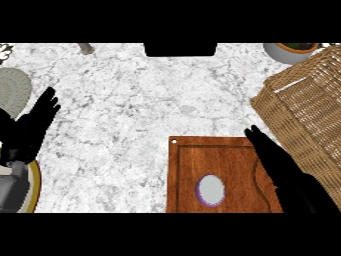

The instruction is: Pick the can from the cutting board and place it in the basket

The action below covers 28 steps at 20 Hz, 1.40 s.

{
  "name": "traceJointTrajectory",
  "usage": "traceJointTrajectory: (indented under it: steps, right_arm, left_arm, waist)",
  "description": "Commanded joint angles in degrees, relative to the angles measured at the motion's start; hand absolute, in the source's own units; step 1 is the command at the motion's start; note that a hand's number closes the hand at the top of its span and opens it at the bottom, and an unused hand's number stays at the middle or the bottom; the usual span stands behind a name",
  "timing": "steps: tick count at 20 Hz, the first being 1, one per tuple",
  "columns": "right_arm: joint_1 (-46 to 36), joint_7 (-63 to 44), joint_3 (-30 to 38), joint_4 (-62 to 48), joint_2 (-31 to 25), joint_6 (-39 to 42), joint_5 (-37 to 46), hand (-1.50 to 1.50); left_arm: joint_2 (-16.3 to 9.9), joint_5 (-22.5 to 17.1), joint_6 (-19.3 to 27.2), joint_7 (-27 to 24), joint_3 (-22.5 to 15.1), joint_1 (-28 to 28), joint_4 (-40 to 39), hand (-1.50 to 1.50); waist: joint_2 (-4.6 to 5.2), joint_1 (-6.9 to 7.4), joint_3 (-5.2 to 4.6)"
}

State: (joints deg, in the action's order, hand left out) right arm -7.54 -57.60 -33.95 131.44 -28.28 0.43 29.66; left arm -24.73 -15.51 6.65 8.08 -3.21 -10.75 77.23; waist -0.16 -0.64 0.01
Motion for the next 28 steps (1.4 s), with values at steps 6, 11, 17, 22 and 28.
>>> traceJointTrajectory:
  steps: [6,11,17,22,28]
  right_arm:
    - [6.1,12.79,-1.74,-17.3,8.69,-10.91,9.43,-1.5]
    - [3.46,10.13,-1.68,-20.52,12.55,-4.58,8.21,-1.5]
    - [7.31,14.48,-1.55,-25.39,14.53,-5.45,11.4,-1.5]
    - [11.93,19.33,2.37,-19.39,9.57,-3.27,9.3,-1.5]
    - [12.6,22.37,-0.75,-24.34,16.29,-4.8,11.8,-1.5]
  left_arm:
    - [0.53,1.38,-0.8,3.81,1.63,-1.22,2.04,0.0]
    - [2.6,2.62,-1.82,3.22,2.35,-2.3,0.52,0.0]
    - [1.64,2.75,-3.62,7.17,5.31,1.07,7.38,0.0]
    - [1.48,3.28,-7.33,2.83,7.99,1.04,1.95,0.0]
    - [7.64,8.92,-2.95,5.2,4.91,-1.34,2.21,0.0]
  waist:
    - [0.16,0.65,0.02]
    - [0.18,0.58,-0.01]
    - [0.1,0.74,0.0]
    - [0.1,0.55,-0.01]
    - [0.15,0.52,-0.01]
